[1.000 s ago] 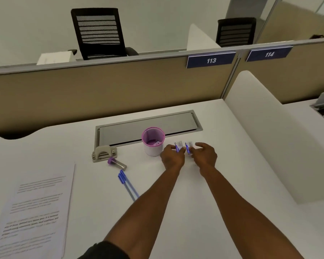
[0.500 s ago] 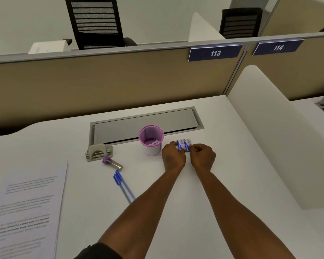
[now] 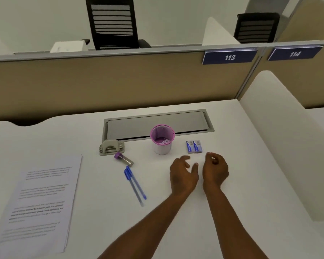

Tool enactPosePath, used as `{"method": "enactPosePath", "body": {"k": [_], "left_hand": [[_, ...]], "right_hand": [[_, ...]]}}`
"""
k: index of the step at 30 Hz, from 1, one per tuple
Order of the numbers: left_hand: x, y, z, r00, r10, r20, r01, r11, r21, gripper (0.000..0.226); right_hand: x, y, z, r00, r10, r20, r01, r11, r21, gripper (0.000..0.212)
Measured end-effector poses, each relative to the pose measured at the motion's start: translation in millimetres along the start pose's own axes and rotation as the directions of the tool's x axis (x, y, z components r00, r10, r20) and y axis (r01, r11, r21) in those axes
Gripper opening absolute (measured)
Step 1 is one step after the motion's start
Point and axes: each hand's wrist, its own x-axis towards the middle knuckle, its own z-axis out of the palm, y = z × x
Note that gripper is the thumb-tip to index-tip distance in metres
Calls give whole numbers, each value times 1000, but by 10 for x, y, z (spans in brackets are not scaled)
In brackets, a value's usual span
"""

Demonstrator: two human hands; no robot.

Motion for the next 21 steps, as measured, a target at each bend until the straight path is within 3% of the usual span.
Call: {"method": "enactPosePath", "body": {"k": [3,7,12,15,18,21], "left_hand": [[-652,-286,-335,999,8,-45,-13,994,-106,13],[-1107,-753,-891,950,-182,-255,143,976,-164,11],[-928,-1074,-1338,885,-278,-374,248,960,-128,14],[-727,-1088,-1391,882,-274,-382,266,961,-75,21],[-633,-1027,-1360,885,-288,-367,281,957,-72,24],[-641,-1014,-1368,878,-304,-371,296,952,-78,25]], "right_hand": [[-512,126,-113,974,-38,222,46,998,-33,12],[-1144,281,-102,816,-225,532,336,934,-122,14],[-1621,219,245,627,-314,713,569,810,-143,30],[-1761,125,451,528,-299,795,713,665,-223,35],[-1821,53,565,504,-265,822,783,541,-306,26],[-1859,11,597,500,-254,828,800,503,-328,20]]}}
